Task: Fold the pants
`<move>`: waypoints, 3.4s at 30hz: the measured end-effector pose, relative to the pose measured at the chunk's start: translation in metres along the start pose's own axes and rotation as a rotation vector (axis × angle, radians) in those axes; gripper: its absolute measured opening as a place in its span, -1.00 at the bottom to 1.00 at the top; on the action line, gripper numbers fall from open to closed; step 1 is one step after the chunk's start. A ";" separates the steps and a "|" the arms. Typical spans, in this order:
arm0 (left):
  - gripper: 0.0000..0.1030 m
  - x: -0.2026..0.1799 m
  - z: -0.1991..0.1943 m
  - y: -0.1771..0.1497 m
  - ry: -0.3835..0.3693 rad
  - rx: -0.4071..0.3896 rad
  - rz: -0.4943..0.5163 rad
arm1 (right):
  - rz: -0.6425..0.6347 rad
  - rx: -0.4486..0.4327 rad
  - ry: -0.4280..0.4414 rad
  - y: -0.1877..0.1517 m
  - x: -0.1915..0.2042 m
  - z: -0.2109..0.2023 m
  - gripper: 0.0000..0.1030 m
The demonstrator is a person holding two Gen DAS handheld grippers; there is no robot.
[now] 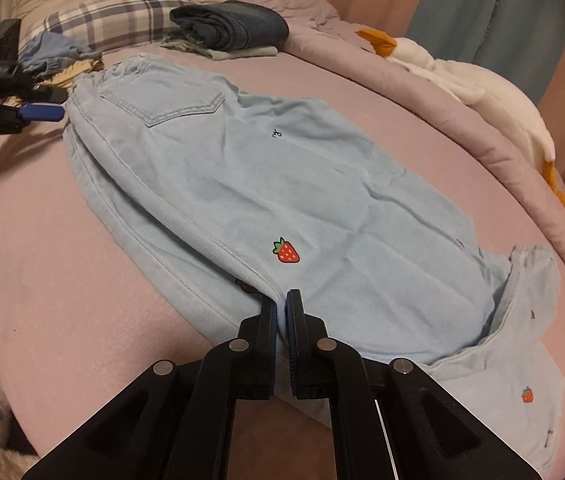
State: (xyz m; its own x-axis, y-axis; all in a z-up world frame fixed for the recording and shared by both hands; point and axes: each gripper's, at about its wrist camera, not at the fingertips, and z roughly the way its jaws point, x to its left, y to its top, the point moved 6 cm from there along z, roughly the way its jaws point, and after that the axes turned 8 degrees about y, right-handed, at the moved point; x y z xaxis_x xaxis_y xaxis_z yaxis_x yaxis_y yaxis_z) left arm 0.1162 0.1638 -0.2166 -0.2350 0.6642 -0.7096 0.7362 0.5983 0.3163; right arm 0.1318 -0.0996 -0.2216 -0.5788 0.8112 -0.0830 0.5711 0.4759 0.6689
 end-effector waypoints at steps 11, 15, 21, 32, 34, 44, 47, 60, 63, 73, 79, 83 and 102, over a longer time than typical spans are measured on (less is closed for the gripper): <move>-0.68 -0.016 -0.009 0.008 0.095 -0.079 0.048 | -0.043 -0.060 -0.025 0.001 0.009 -0.028 -0.91; -0.62 0.001 0.006 0.000 0.157 -0.033 0.069 | -0.060 -0.011 -0.003 -0.013 0.017 -0.015 -0.91; -0.27 -0.014 -0.014 -0.004 0.242 -0.046 0.220 | -0.070 0.025 -0.019 -0.011 0.015 -0.020 -0.91; -0.22 -0.104 0.043 -0.052 0.209 0.013 0.586 | 0.299 -0.123 0.092 0.005 -0.033 -0.031 -0.90; -0.21 -0.112 0.067 -0.070 0.227 0.081 0.680 | 0.340 -0.028 0.074 -0.007 -0.033 -0.012 -0.90; 0.10 -0.105 0.078 -0.086 0.239 0.172 0.780 | 0.440 -0.065 0.178 -0.042 -0.050 -0.046 -0.88; 0.10 -0.130 0.083 -0.096 0.182 0.172 0.810 | 0.563 -0.135 0.126 -0.042 -0.099 -0.068 -0.66; 0.09 -0.234 0.180 -0.195 0.031 0.327 1.088 | 0.953 -0.077 0.019 -0.008 -0.264 -0.011 -0.31; 0.06 -0.235 0.187 -0.202 0.055 0.309 1.123 | 0.934 -0.021 0.016 -0.001 -0.265 0.013 -0.31; -0.64 -0.227 0.182 -0.196 0.058 0.290 1.100 | 0.944 -0.070 -0.137 -0.015 -0.266 -0.007 -0.90; -0.68 -0.231 0.174 -0.208 0.072 0.265 1.157 | 1.094 -0.397 -0.117 -0.065 -0.254 -0.114 -0.90; -0.68 -0.230 0.171 -0.212 0.095 0.250 1.205 | 1.251 -0.493 -0.126 -0.131 -0.231 -0.145 -0.90; -0.80 -0.235 0.181 -0.210 0.161 0.272 1.295 | 1.594 -0.606 0.061 -0.198 -0.259 -0.108 -0.27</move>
State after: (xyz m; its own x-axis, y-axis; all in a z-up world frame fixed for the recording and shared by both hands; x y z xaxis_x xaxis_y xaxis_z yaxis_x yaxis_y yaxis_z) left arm 0.1321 -0.1994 -0.2300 0.6680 0.7382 0.0937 0.5817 -0.5966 0.5529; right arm 0.1058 -0.4403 -0.2526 0.2755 0.3004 0.9132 0.2847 -0.9328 0.2210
